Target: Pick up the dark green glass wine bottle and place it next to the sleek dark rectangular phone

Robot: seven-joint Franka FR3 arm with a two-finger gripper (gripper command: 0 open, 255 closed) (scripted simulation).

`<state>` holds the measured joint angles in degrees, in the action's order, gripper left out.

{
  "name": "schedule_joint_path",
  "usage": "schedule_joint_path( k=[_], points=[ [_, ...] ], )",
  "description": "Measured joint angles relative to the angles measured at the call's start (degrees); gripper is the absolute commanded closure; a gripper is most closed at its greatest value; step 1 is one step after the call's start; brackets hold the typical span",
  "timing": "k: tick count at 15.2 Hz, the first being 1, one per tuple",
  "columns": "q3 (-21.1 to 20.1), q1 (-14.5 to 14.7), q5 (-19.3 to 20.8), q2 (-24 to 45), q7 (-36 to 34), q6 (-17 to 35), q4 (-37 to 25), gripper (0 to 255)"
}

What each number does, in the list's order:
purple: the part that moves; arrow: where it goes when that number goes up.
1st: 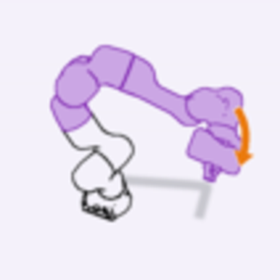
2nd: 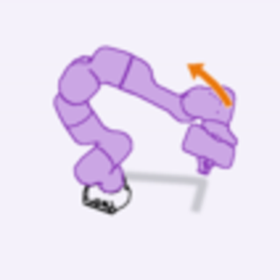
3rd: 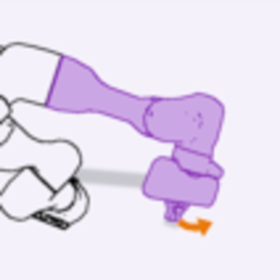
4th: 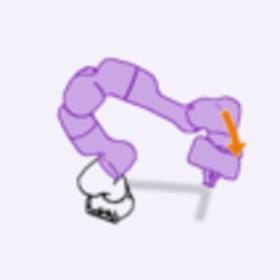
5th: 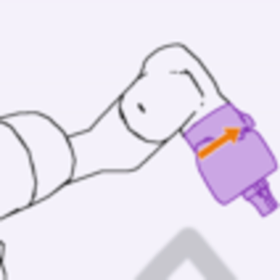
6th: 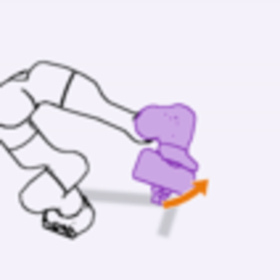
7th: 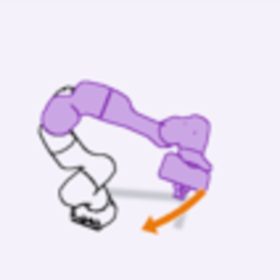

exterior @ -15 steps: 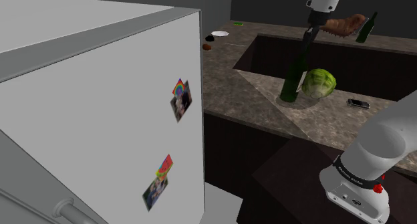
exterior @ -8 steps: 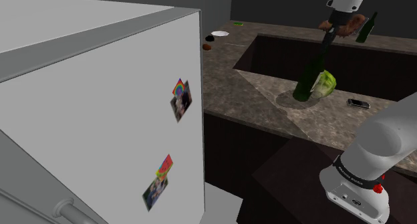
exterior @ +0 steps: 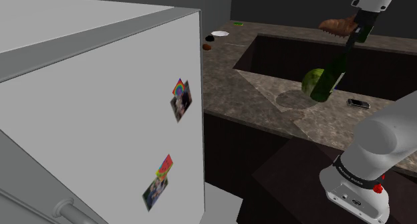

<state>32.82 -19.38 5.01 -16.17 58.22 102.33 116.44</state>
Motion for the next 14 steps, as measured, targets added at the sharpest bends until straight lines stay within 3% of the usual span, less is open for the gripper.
schedule_joint_path(
  k=[9,14],
  points=[
    [10.3,-3.7,-2.8,7.7,15.2,-0.5,-7.1,255],
    [11.3,-4.1,-3.3,8.8,16.9,2.7,-4.7,255]
  ],
)
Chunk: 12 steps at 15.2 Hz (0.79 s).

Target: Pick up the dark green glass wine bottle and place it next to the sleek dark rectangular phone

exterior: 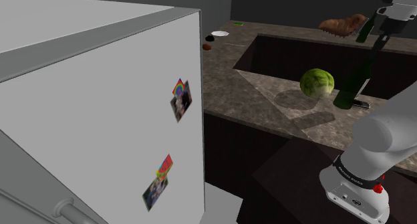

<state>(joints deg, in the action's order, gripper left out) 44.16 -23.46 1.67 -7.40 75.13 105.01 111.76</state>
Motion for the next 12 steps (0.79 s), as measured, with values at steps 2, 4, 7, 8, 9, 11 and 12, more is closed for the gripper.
schedule_joint_path(
  k=[2,4,7,8,9,11,12],
  points=[
    [0.2,0.0,-0.3,0.4,0.3,1.4,1.1,255],
    [0.3,-0.1,-0.3,0.5,0.4,2.9,2.5,255],
    [0.5,-0.1,-0.8,1.2,0.9,5.4,4.6,255],
    [0.6,-0.1,-0.9,1.3,1.0,5.9,4.9,255],
    [0.7,-0.1,-0.9,1.5,1.1,6.2,5.1,255],
    [0.7,-0.1,-1.0,1.5,1.1,6.3,5.3,255],
    [0.7,-0.1,-1.0,1.5,1.1,6.4,5.3,255]
  ],
)
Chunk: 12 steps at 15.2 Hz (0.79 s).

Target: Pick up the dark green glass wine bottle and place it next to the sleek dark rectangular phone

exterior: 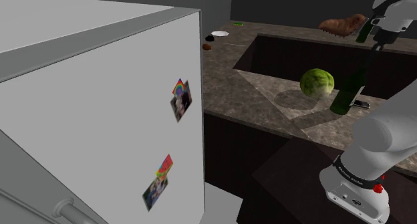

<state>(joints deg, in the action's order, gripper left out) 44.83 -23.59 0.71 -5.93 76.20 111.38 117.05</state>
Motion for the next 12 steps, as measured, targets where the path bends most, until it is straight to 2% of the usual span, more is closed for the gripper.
schedule_joint_path(
  k=[2,3,9,12],
  points=[
    [0.0,0.0,0.0,0.0,0.0,0.0,0.0,255],
    [0.0,0.0,0.0,0.0,0.0,0.0,0.0,0],
    [0.0,0.0,0.0,0.0,0.0,0.0,0.0,0],
    [-0.2,0.0,0.5,-0.8,-0.4,-3.6,-3.1,0]
  ],
)
